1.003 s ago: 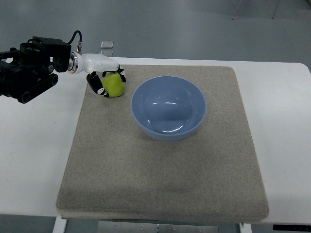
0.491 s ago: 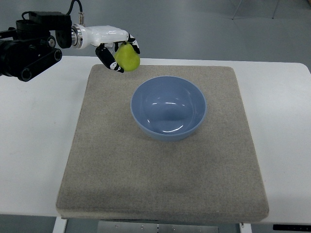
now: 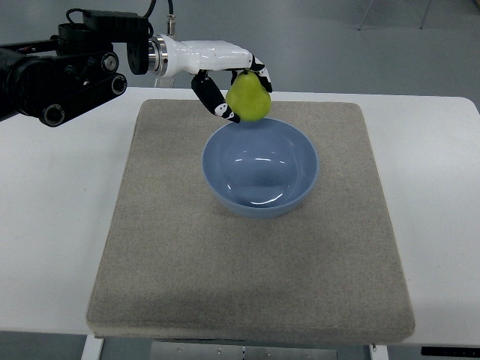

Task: Place pear in bowl with left hand
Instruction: 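Lift the pear with the left hand and carry it over the blue bowl, then lower the pear into the bowl and open the left hand, then lift the left hand up and away from the bowl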

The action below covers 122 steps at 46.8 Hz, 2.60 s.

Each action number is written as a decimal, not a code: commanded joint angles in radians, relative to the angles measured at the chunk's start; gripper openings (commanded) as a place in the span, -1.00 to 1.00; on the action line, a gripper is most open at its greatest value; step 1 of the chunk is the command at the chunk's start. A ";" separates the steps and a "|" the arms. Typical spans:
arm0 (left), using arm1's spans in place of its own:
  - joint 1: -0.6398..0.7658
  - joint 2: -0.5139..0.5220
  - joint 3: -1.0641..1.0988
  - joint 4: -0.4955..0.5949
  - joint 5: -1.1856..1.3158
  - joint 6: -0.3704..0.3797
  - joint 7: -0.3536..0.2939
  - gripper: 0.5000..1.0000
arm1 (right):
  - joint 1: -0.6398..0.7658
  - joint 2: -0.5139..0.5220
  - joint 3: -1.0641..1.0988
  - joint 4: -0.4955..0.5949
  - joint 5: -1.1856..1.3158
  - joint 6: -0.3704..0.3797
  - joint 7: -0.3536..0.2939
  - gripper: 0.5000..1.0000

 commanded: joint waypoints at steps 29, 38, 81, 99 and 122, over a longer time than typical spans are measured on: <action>0.020 0.014 0.007 -0.131 0.091 -0.086 -0.005 -1.00 | 0.000 0.000 0.000 0.000 0.001 0.000 0.000 0.69; 0.037 0.015 0.017 -0.131 0.117 -0.086 -0.005 -1.00 | 0.000 0.000 0.000 0.000 0.001 0.000 0.000 0.69; 0.078 0.017 0.016 -0.123 0.111 -0.076 -0.003 0.55 | 0.000 0.000 0.000 -0.001 0.000 0.000 0.000 0.69; 0.088 0.017 0.005 -0.122 0.100 -0.076 -0.003 0.88 | 0.000 0.000 0.000 0.000 0.000 0.000 0.000 0.69; 0.062 0.040 -0.099 0.038 0.097 -0.073 -0.003 0.88 | 0.000 0.000 0.000 0.000 0.000 0.000 0.000 0.69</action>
